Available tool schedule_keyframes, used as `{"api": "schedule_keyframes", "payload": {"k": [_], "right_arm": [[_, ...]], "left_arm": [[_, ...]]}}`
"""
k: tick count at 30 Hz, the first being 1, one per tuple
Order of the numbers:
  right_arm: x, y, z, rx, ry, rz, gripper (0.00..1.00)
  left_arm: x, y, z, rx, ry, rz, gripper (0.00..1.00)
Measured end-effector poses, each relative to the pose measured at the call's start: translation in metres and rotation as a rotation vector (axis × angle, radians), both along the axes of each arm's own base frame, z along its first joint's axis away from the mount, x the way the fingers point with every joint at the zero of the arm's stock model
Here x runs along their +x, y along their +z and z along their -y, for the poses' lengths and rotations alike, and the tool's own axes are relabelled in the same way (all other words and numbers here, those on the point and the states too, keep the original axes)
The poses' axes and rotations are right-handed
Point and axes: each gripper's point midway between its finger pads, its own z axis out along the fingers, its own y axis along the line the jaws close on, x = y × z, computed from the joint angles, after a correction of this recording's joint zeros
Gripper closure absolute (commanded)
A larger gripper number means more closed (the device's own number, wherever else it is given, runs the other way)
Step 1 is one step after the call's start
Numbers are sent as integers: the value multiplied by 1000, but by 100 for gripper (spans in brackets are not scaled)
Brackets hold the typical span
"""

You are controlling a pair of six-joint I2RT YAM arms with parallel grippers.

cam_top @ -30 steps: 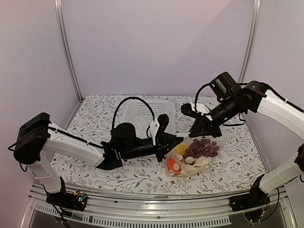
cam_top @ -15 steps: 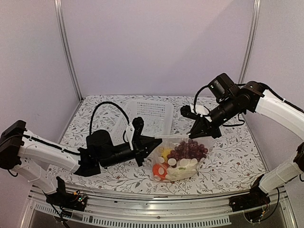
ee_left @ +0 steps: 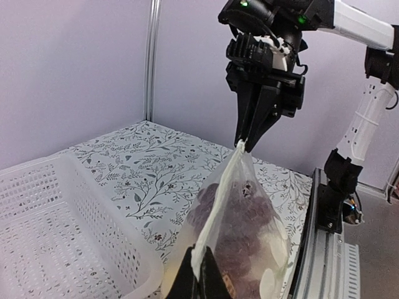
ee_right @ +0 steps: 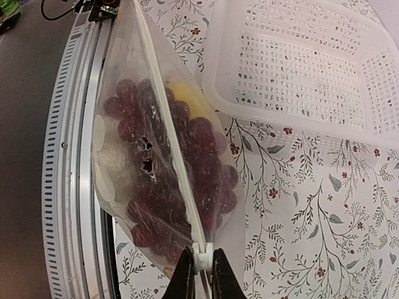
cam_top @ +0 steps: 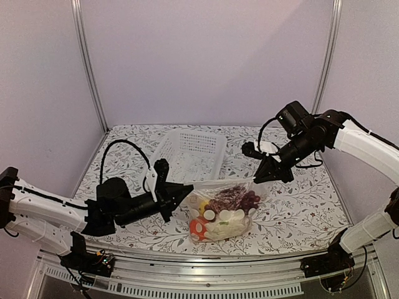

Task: Place the food in the zip-top bag and seal the zipper
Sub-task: Zip the zipper on the zipper food storage bag.

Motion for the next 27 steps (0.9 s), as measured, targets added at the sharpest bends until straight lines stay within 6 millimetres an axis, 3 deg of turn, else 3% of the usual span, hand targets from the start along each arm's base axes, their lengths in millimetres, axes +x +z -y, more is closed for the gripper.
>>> {"api": "schedule_keyframes", "payload": {"k": [18, 20, 22, 24, 27], "right_arm": [[-1, 3, 3, 58, 33, -21, 92], [-3, 3, 3, 61, 37, -32, 85], [-5, 2, 4, 60, 40, -39, 69], [-2, -3, 17, 16, 9, -52, 59], [4, -8, 31, -20, -40, -68, 53]], "left_arm": [[-3, -3, -5, 9, 0, 0, 100], [-4, -3, -4, 10, 0, 2, 100], [-4, -3, -4, 11, -1, 4, 100], [-1, -3, -6, 10, 15, 9, 100], [0, -2, -6, 11, 26, 12, 100]]}}
